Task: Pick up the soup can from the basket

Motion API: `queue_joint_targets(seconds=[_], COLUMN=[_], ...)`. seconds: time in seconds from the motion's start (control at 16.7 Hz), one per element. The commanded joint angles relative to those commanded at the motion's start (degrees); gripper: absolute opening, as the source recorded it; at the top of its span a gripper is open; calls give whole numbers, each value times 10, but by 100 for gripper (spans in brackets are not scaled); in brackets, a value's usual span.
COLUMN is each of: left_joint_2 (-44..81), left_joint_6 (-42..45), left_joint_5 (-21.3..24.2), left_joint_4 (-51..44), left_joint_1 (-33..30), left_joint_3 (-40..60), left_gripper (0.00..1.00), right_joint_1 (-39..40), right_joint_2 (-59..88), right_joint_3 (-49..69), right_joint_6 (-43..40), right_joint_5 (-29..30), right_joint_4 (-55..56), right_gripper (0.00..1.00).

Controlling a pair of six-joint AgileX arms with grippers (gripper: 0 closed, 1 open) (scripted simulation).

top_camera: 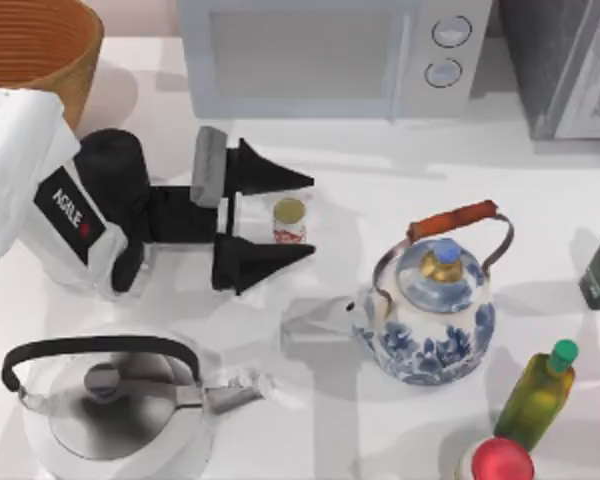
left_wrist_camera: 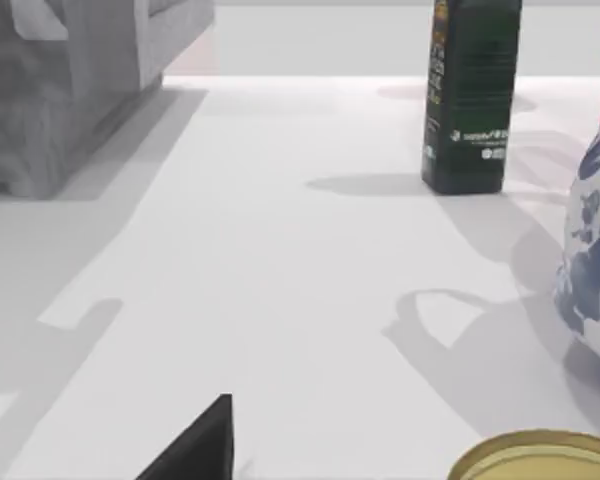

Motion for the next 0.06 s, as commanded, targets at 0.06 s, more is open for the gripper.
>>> queue_joint_targets(seconds=[0.06], left_joint_2=[0], left_joint_6=[0], left_joint_5=[0], left_joint_4=[0], left_joint_1=[0], left_joint_3=[0], left_gripper=[100], right_joint_1=[0], right_joint_2=[0], right_joint_3=[0], right_joint_6=[0], right_joint_5=[0], right_joint_4=[0], right_gripper=[100])
